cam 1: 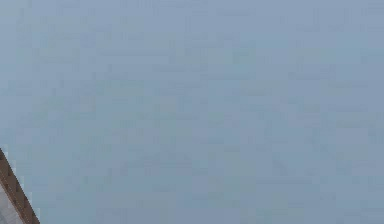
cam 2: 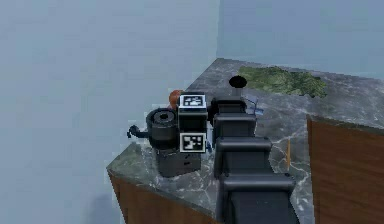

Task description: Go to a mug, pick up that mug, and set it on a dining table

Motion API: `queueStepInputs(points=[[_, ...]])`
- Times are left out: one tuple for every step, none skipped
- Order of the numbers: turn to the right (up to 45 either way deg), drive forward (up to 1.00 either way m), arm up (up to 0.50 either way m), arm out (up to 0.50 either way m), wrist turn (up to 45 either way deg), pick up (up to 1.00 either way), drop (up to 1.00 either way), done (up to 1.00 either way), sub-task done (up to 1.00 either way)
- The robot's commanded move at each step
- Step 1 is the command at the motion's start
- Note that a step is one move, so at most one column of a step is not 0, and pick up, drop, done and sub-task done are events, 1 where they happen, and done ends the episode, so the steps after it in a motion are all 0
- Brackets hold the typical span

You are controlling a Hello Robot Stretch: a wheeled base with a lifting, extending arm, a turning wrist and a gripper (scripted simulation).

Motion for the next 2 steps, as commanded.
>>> queueStepInputs(points=[[0.0,0.0,-0.16,0.0,0.0,0.0,0.0,0.0,0.0],[0.0,0.0,0.0,0.0,0.0,1.0,0.0,0.0,0.0]])
